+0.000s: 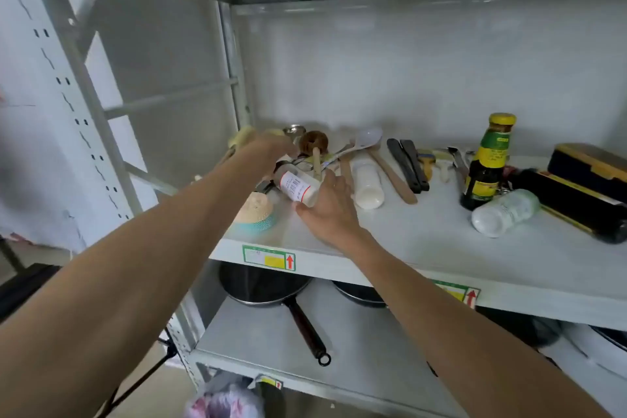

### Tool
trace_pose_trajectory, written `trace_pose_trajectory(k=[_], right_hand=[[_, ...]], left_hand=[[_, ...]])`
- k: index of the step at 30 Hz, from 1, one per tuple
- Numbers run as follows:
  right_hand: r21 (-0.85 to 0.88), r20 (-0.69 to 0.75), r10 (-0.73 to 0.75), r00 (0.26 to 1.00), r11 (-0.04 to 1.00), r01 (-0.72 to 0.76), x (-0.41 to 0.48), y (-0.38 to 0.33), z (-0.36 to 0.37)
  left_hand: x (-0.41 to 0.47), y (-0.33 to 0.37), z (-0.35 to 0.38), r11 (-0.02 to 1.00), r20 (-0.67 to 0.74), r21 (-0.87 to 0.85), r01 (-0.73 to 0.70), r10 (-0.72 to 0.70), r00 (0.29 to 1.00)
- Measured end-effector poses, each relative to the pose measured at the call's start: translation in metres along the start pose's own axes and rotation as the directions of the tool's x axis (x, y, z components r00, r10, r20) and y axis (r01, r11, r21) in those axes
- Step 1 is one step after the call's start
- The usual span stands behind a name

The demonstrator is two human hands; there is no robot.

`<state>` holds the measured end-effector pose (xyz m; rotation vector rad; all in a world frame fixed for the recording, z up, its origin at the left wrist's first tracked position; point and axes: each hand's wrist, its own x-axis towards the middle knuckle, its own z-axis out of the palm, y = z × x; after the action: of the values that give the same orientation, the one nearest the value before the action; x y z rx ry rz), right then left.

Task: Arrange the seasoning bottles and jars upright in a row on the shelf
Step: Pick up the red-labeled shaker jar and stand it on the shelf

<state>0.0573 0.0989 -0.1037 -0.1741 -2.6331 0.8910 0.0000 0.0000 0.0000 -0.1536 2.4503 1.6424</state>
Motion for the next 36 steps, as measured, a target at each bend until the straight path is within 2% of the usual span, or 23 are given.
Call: trace_pose_trajectory(k=[5, 8, 11, 16, 22, 25, 27, 31, 36], right_hand=[[0.069, 0.009, 0.008, 1.000, 0.998, -0.009, 0.005, 0.017, 0.011], [0.141, 0.007, 0.027, 1.000, 0.990, -0.028, 0.006, 0.025, 0.016], [0.180, -0.022, 0.040, 0.999, 0.983, -0.036, 0.009, 0.026, 0.018], [0.248, -0.032, 0.082, 0.996, 0.966, -0.071, 0.010, 0.028, 0.018], [0.382, -0.043, 0.141, 0.989, 0.917, -0.114, 0.007, 0.032, 0.016], [0.374, -0.007, 0.168, 0.986, 0.914, -0.154, 0.001, 0.032, 0.010], [0.336, 0.000, 0.170, 0.985, 0.928, -0.161, -0.003, 0.034, 0.005], [0.435, 0.033, 0.154, 0.988, 0.887, -0.153, -0.011, 0.038, -0.005], [0.437, 0.000, 0.113, 0.994, 0.893, -0.102, -0.011, 0.040, -0.007]], left_hand=[[0.020, -0.011, 0.015, 0.997, -0.036, 0.060, 0.051, -0.049, 0.998], [0.028, -0.015, 0.023, 0.993, -0.078, 0.114, 0.021, -0.012, 0.997], [0.037, -0.022, 0.032, 0.984, -0.054, 0.160, 0.074, -0.066, 0.996], [0.037, -0.021, 0.038, 0.992, -0.066, 0.091, 0.090, -0.084, 0.994], [0.012, -0.006, 0.037, 0.995, -0.164, 0.031, -0.090, 0.094, 0.982], [0.002, -0.009, 0.039, 0.986, -0.188, 0.099, -0.134, 0.151, 0.971], [-0.007, -0.015, 0.041, 0.960, -0.206, 0.177, -0.217, 0.251, 0.946], [-0.023, -0.026, 0.046, 0.827, -0.176, 0.363, -0.430, 0.514, 0.840], [-0.033, -0.034, 0.053, 0.659, -0.113, 0.553, -0.510, 0.666, 0.737]])
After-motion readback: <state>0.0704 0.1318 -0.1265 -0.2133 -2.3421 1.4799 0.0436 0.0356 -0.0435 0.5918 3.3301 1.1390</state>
